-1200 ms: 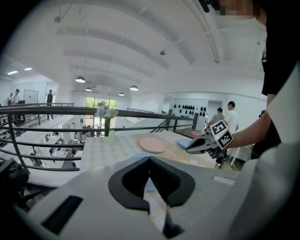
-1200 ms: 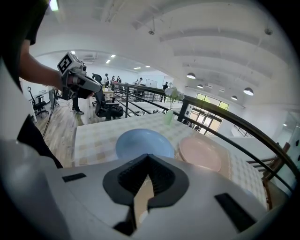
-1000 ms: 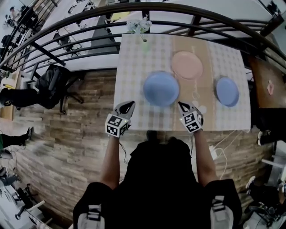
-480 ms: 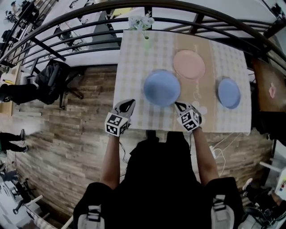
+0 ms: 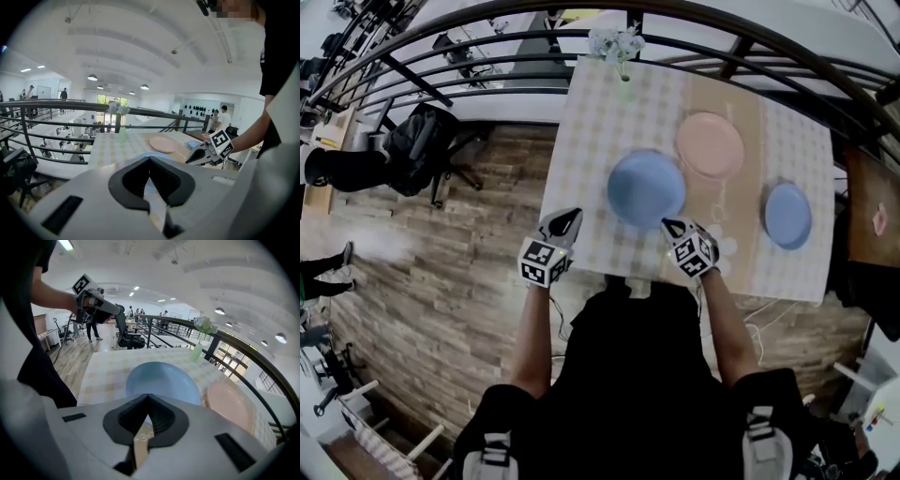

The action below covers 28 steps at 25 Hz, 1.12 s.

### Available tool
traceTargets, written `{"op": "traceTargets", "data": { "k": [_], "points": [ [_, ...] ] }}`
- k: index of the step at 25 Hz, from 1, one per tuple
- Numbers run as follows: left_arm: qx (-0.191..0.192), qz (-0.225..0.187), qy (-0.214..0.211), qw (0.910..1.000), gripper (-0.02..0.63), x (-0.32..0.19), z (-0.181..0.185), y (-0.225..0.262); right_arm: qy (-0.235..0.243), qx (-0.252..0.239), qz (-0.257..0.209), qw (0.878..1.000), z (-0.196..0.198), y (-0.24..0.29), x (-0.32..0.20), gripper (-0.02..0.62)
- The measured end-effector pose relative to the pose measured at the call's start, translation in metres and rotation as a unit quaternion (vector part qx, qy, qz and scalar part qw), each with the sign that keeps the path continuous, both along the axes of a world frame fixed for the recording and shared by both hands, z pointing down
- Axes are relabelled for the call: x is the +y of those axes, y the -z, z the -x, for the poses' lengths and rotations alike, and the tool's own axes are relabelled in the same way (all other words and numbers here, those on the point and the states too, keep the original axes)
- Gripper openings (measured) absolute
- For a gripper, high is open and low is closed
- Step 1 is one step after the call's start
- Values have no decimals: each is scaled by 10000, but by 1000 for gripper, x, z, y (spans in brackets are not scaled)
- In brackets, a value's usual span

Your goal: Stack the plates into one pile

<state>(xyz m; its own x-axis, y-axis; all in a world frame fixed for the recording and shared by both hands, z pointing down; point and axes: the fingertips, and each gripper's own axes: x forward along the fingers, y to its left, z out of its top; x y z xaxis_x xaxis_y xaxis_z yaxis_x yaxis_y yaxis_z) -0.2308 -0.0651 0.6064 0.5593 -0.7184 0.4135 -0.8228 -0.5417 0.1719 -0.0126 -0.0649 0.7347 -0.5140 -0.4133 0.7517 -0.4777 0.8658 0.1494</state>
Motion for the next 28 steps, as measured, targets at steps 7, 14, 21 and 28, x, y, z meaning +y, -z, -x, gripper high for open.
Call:
{"op": "traceTargets", "data": {
  "k": [7, 14, 21, 28],
  "points": [
    [-48, 53, 110, 9999, 3, 0, 3, 0, 231, -52, 79, 9997, 13, -6, -5, -2],
    [-84, 138, 148, 9998, 3, 2, 4, -8, 609, 43, 178, 9980, 28, -25, 1, 18],
    [-97, 164, 162, 9997, 3, 11, 8, -7, 849, 221, 262, 9958, 41, -39, 13, 53],
    [-89, 169, 141, 9997, 3, 23, 19, -8, 898, 490, 261, 9944, 49, -50, 19, 101]
  ]
}}
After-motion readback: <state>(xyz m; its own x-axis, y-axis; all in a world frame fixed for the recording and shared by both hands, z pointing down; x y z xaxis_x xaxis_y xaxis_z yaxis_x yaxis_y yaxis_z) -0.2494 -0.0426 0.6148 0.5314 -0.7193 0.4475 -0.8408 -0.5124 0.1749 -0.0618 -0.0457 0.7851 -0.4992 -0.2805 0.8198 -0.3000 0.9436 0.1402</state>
